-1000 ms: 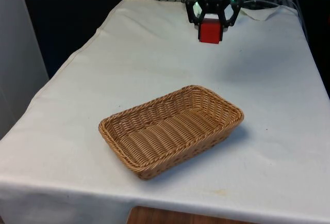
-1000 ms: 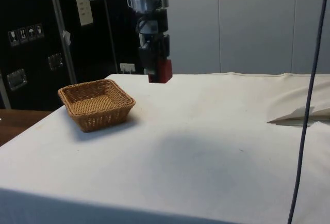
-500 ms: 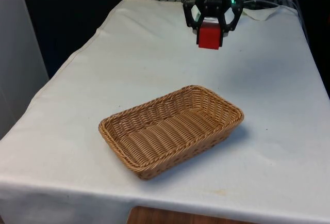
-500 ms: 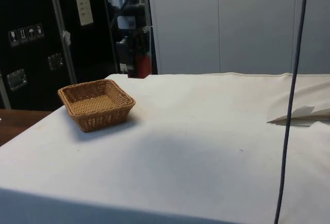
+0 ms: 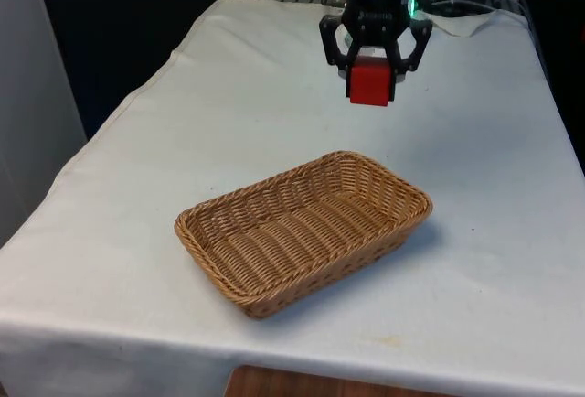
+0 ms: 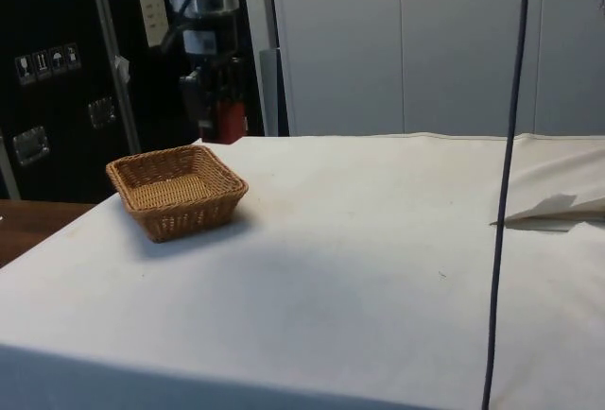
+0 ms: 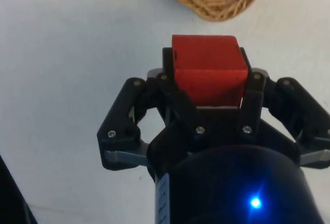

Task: Pick up the cube and place it into the basket.

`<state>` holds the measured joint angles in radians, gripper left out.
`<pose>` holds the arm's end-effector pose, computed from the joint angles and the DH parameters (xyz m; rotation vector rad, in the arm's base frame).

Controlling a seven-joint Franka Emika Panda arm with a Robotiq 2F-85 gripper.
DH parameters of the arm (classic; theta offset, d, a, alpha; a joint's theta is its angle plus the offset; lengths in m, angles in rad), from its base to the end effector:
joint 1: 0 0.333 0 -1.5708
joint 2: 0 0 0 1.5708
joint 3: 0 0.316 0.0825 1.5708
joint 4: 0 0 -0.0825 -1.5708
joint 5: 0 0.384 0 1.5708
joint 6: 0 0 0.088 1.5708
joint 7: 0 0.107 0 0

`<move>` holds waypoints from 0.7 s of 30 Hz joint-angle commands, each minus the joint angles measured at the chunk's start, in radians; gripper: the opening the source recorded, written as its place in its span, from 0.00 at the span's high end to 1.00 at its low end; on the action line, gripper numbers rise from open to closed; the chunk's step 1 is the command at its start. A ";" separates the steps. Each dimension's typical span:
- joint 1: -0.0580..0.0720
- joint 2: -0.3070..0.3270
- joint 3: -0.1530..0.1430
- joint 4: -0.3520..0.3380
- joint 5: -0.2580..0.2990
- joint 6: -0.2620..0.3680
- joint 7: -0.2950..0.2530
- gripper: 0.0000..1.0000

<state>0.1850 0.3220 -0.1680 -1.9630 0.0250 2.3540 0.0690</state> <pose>0.6175 0.0154 0.3194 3.1070 -0.0910 0.1169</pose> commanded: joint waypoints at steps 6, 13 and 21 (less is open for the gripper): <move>-0.010 0.070 0.005 0.093 0.037 -0.009 -0.035 0.99; -0.014 0.132 0.003 0.164 0.047 -0.009 -0.045 0.99; -0.023 0.241 -0.004 0.283 0.057 -0.008 -0.056 0.99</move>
<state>0.1700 0.5580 -0.1800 -1.6860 0.0740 2.3540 0.0210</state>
